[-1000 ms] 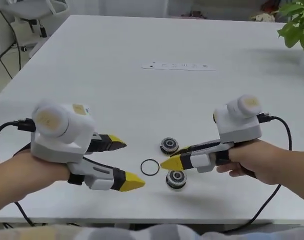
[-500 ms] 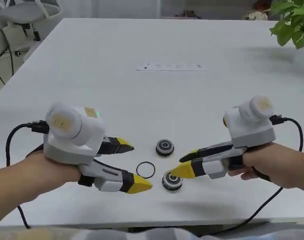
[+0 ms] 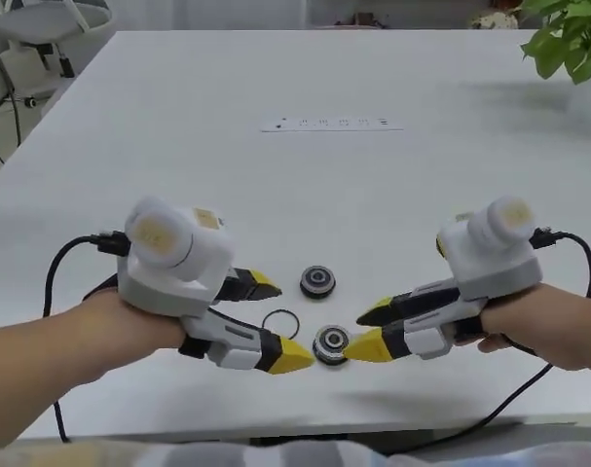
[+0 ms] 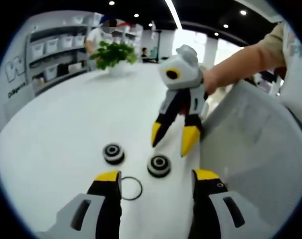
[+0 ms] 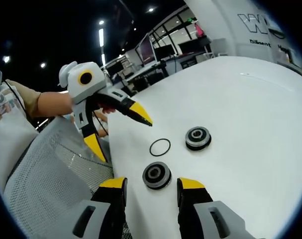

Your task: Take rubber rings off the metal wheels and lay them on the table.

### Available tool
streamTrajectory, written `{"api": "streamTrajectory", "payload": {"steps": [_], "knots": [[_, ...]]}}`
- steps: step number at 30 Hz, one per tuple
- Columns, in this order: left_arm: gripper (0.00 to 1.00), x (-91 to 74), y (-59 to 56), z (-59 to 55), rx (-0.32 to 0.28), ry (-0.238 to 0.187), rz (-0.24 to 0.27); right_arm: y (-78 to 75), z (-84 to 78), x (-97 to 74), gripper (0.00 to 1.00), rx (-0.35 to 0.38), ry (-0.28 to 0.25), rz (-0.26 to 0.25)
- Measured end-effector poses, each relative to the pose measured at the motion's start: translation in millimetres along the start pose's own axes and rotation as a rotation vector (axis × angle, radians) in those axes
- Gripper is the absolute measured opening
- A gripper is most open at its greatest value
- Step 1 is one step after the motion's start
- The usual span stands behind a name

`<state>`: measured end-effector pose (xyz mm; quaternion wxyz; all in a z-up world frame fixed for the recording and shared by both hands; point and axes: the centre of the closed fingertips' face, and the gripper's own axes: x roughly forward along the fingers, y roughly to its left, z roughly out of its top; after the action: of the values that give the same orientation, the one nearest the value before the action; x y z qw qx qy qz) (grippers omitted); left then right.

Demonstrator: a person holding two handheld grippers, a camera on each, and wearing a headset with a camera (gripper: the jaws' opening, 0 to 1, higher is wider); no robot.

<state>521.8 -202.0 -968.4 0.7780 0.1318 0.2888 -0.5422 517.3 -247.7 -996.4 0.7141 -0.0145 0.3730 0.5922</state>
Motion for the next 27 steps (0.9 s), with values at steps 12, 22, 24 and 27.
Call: {"api": "streamTrajectory", "payload": {"steps": [12,22,24,27], "knots": [[0.52,15.9,-5.8,-3.5,0.003,0.024,-0.028,-2.8,-10.6,6.8,0.32,-0.1,0.05,-0.009],[0.47,24.8,-6.5,-5.6,0.001,0.03,-0.038,-2.6,-10.4,14.2,0.27,-0.156,0.06,-0.011],[0.45,26.6,-6.6,-5.5,0.003,0.032,-0.04,-3.2,-10.8,14.9,0.27,-0.163,0.063,-0.014],[0.43,30.2,-7.1,-5.0,0.005,0.032,-0.043,-4.6,-11.9,15.6,0.25,-0.174,0.067,-0.018]]}}
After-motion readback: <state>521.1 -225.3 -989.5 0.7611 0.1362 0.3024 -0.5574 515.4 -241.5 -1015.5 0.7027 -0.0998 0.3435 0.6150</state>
